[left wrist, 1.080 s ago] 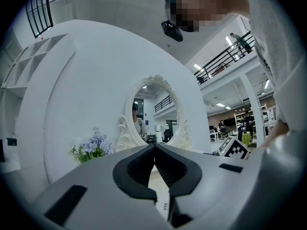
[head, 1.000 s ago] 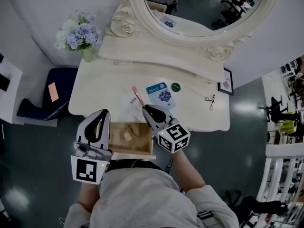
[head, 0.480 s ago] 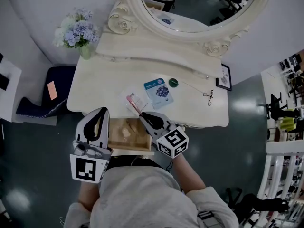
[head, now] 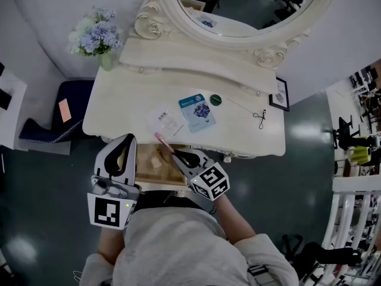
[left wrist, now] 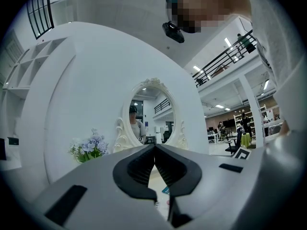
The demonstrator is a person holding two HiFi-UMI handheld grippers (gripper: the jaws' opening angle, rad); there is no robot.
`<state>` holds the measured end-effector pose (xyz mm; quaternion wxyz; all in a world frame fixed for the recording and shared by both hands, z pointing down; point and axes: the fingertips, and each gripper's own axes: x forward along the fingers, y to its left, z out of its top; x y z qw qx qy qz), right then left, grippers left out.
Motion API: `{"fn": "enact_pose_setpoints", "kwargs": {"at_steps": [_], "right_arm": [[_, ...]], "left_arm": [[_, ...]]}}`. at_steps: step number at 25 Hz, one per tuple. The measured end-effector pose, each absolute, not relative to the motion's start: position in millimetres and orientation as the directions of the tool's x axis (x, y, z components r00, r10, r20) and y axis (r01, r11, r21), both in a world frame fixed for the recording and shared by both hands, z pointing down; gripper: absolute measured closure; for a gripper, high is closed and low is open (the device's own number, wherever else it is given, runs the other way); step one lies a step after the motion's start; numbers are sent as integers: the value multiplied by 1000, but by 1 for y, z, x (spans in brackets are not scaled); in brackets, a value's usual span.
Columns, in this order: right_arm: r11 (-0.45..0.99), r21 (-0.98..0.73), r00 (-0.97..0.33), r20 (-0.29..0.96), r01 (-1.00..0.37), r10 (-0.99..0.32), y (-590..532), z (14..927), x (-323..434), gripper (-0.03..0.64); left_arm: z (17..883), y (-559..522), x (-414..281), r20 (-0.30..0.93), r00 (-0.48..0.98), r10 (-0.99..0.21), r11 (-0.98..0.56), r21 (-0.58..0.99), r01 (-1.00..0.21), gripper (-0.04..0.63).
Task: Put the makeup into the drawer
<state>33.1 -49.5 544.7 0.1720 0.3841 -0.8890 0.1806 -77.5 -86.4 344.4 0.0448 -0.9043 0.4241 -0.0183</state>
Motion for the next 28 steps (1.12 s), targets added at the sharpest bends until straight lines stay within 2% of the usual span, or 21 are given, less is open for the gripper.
{"fn": "enact_pose_setpoints", "kwargs": {"at_steps": [13,15,19,25,28], "right_arm": [[658,-196,-630,571,-727,-526,-26,597,31,574],[658,-195,-619,600,-727,-506,-24,608,31,574],[649,-196,-591,655,-735,-471,-22,630,32,574],[647,-178,-535,739,-741,-409,-18,658,33,574],[634,-171,-500,776,-755,-386,-18,671,34,574]], "left_arm": [[335,-75,-83,-50,605,-795,-601,-72,-796,581],[338,-72,-84,-35,609,-792,-605,-86,-792,580],[328,-73,-87,-79,582,-809,-580,-55,-813,581],[340,-65,-93,-25,600,-800,-596,-95,-798,581],[330,-68,-98,-66,567,-821,-565,-49,-823,580]]}}
